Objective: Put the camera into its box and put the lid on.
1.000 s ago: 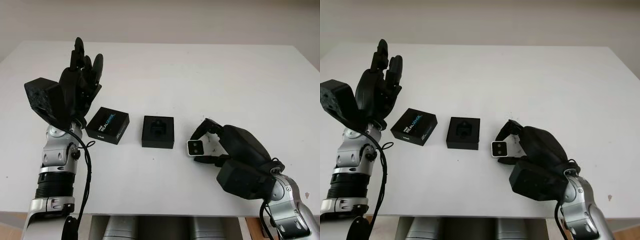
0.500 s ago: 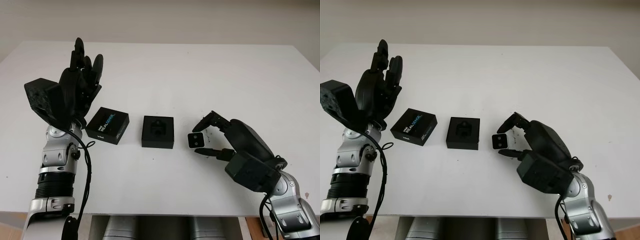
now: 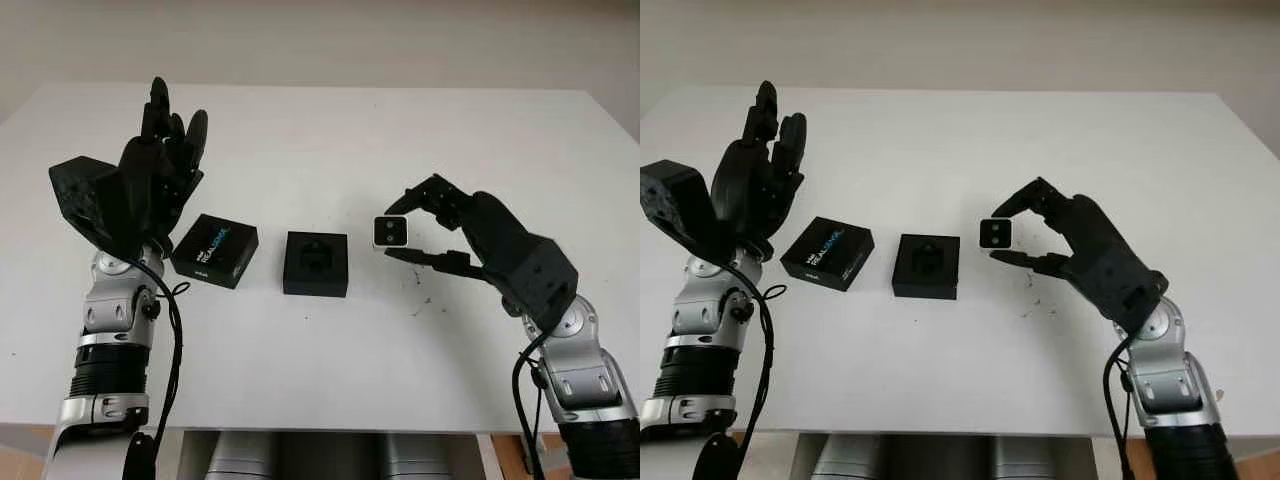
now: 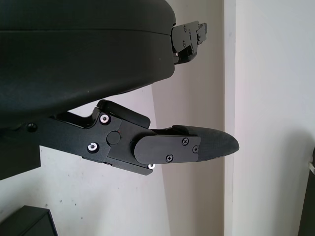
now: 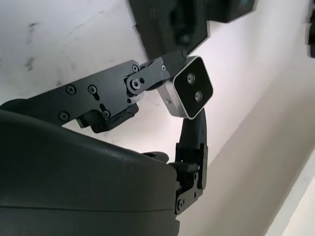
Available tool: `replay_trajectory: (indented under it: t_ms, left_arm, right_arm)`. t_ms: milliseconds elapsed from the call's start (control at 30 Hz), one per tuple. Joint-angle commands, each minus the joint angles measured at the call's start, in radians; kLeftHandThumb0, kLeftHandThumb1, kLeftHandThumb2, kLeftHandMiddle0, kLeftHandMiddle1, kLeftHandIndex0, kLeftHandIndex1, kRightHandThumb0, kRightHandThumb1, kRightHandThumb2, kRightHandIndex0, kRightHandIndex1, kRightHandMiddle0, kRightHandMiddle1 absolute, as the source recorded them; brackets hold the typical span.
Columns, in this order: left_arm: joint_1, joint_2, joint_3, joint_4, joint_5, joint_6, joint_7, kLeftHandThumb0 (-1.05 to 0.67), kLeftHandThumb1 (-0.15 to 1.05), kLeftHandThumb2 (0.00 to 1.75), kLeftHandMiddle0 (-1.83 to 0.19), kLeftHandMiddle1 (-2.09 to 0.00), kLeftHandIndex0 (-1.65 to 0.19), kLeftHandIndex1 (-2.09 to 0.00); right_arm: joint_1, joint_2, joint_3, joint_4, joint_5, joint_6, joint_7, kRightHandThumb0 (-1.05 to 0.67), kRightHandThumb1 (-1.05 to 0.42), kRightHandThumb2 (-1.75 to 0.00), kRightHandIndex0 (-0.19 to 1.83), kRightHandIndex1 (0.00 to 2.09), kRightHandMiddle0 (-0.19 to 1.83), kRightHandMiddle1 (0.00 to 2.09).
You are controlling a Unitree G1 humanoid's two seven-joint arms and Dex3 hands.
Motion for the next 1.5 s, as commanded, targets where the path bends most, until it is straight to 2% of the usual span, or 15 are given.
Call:
replay_trajectory:
  t_ms: [0,267,433,567,900,1467]
  left_arm:
    - [-0.004,0.008,0.004,-0.019,-0.003,0.001,-0.002,-0.66,1.05,0.39,0.19,0.0,0.19,0.0]
    - [0.003,0.005,0.002,-0.031,0.004,0.002,0.008,-0.67,1.05,0.39,0.19,-0.01,0.18,-0.01]
    - [0.006,0.001,0.004,-0.034,0.005,0.0,0.018,-0.66,1.05,0.4,0.18,-0.04,0.16,-0.03]
    - [0.007,0.004,0.001,-0.034,0.006,0.006,0.017,-0.66,1.05,0.4,0.19,-0.04,0.17,-0.03]
    - [0.005,0.004,0.002,-0.029,0.009,0.0,0.018,-0.66,1.05,0.4,0.19,-0.04,0.18,-0.04]
    - [0.009,0.004,0.009,-0.032,0.002,0.0,0.015,-0.66,1.05,0.39,0.19,-0.03,0.19,-0.04]
  right_arm:
    - [-0.041,0.017,-0.005,0.014,0.028,0.022,0.006,-0.41,-0.97,-0.05,0.31,0.02,0.29,1.76]
    - [-0.131,0.086,0.041,0.115,0.053,0.049,-0.003,-0.41,-0.97,-0.05,0.28,0.02,0.29,1.74]
    - [-0.16,0.094,0.077,0.173,0.033,0.028,-0.003,-0.45,-0.96,-0.05,0.2,0.0,0.32,1.72]
    - [-0.167,0.104,0.099,0.234,-0.001,-0.073,-0.03,-0.45,-0.95,-0.05,0.2,0.01,0.35,1.72]
    - [-0.158,0.116,0.143,0.293,-0.068,-0.154,-0.062,-0.51,-0.97,-0.06,0.18,0.03,0.35,1.78]
    - [-0.124,0.156,0.148,0.298,-0.032,-0.107,-0.04,-0.47,-0.97,-0.06,0.18,0.04,0.31,1.73]
